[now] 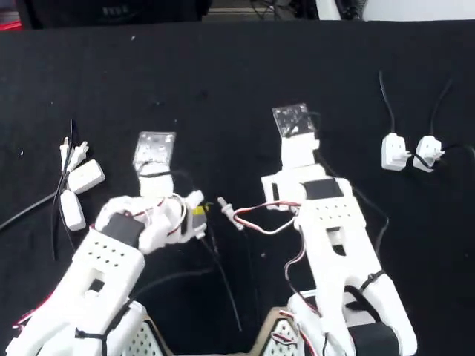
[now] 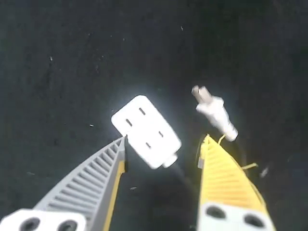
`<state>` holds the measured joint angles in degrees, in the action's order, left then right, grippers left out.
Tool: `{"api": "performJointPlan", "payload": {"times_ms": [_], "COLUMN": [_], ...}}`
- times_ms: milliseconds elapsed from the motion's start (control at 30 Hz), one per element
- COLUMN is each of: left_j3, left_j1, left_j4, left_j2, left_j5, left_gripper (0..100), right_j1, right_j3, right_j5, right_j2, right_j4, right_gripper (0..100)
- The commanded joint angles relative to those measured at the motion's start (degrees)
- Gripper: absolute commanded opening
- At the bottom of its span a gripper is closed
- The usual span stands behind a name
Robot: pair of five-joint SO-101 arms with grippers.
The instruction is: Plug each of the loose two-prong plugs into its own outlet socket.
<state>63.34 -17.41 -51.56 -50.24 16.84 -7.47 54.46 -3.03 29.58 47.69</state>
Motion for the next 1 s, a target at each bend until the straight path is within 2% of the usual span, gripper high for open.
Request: {"api": "performJointPlan", "payload": {"times_ms": [0,133,333,533,667,833,967], "left_j3": [3.8,8.5,9.3,5.5,-2.0,-8.3,-10.2], "left_j1": [-0.8,-1.2,-1.2,-1.2,-0.8,-0.7,0.3], "left_j4": [8.7,13.3,13.5,15.3,10.3,3.8,0.1], "left_j2": [-0.2,-0.2,0.5,12.9,22.3,26.7,27.0], "left_j5": [11.7,13.7,13.7,13.7,13.5,12.9,5.1], "left_gripper": [26,26,26,26,26,25,14], "right_j1": [1.3,1.1,1.1,1.0,1.0,1.0,1.0], "right_j3": [-0.4,-0.7,-0.7,-0.6,-0.6,-0.5,-0.5], "right_j5": [0.6,0.6,0.4,0.4,0.4,0.4,0.4], "right_j2": [-2.4,-4.2,-4.7,-4.7,-4.7,-4.7,-4.7], "right_j4": [-2.2,-2.3,-3.4,-3.4,-3.4,-3.4,-3.4], "right_gripper": [13.4,13.4,13.4,13.4,13.4,13.4,13.4]}}
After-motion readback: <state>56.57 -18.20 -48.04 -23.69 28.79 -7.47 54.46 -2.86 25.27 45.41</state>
